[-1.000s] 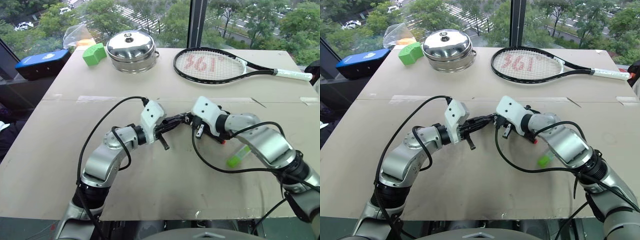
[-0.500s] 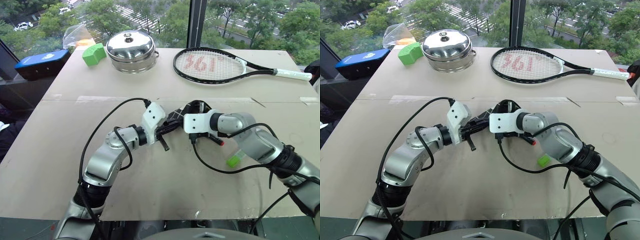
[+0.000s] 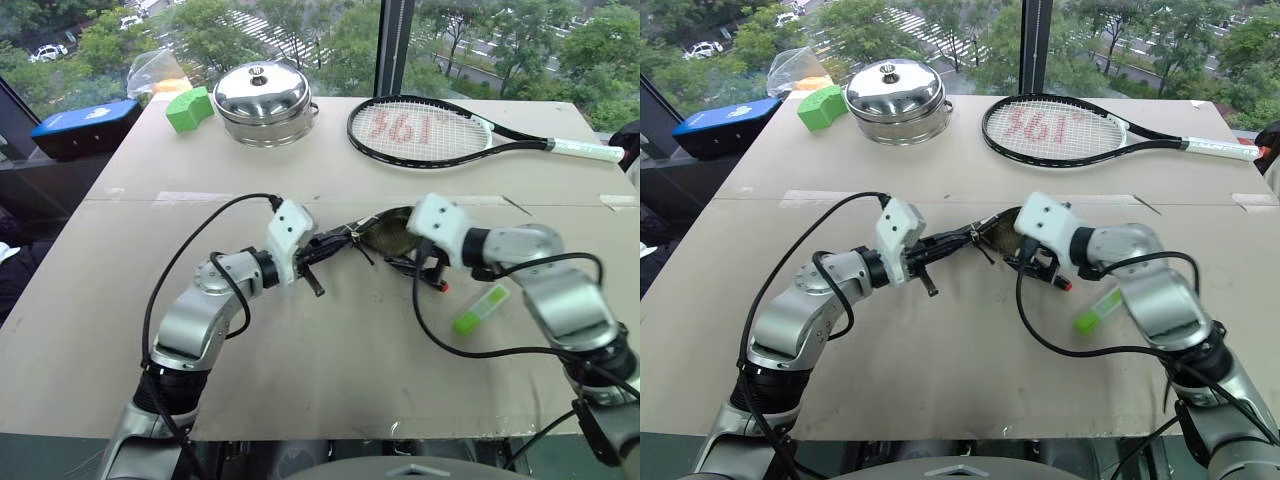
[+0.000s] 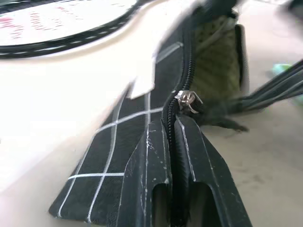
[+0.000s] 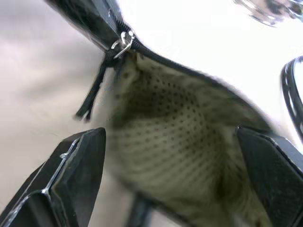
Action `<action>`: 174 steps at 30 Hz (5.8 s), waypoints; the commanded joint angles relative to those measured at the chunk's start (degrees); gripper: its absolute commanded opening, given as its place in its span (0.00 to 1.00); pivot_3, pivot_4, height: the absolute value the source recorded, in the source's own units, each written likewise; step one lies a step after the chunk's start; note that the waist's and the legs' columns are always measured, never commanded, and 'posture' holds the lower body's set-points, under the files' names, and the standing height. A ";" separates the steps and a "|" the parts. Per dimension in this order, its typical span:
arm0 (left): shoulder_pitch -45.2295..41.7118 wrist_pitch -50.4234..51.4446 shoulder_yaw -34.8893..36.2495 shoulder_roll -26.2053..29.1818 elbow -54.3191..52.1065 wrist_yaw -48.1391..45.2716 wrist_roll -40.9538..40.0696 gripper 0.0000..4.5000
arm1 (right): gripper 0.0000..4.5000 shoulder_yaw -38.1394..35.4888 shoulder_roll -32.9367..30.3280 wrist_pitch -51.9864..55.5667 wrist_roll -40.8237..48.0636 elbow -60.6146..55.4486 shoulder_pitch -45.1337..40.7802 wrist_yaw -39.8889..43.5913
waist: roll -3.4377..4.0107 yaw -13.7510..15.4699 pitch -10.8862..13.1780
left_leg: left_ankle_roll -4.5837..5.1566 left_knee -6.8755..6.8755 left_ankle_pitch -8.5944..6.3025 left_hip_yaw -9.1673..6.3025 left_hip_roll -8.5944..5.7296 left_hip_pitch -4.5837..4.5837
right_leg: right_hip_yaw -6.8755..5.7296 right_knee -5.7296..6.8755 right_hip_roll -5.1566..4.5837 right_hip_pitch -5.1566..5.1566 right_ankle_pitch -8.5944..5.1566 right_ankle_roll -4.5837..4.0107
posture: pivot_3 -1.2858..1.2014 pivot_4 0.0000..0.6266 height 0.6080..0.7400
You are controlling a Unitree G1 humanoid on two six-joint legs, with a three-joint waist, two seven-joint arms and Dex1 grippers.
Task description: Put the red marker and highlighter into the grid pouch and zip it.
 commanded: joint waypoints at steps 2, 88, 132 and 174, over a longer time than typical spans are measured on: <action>0.55 -1.19 3.47 1.50 -0.46 -1.45 -1.80 0.00 | 1.00 -7.90 -2.49 14.45 8.99 -8.34 3.40 0.80 | -0.01 0.03 -0.01 | 0.02 -0.01 -0.01 -0.03 0.00 0.00 | 0.00 0.00 -0.01 0.00 -0.01 -0.01 | 0.52 0.24 1.00; 2.49 -3.56 -0.24 0.44 -0.20 -2.43 -0.10 0.00 | 0.80 -23.91 39.41 38.05 -18.01 -8.85 16.16 -43.81 | -0.22 -0.10 -0.13 | -0.04 -0.14 0.01 0.13 -0.01 0.28 | 0.23 0.06 0.09 0.07 -0.02 0.01 | 0.52 0.24 1.00; 4.60 -3.73 -0.30 0.17 -1.68 -0.75 -0.15 0.00 | 0.17 -5.74 -33.72 -1.74 107.59 -4.10 22.56 -99.08 | -0.43 0.10 0.46 | 0.42 -0.14 -0.24 0.37 0.01 0.23 | 0.68 -0.12 0.00 0.05 -0.16 0.27 | 0.52 0.24 1.00; 0.49 -2.20 -2.88 -3.37 -3.60 -1.69 -2.28 0.00 | 0.69 27.31 -6.93 -39.40 -19.50 25.58 -19.46 -3.56 | -0.35 0.16 0.33 | -0.06 0.10 0.06 0.17 0.01 -0.28 | 0.13 -0.02 0.02 -0.28 0.02 0.05 | 0.52 0.24 1.00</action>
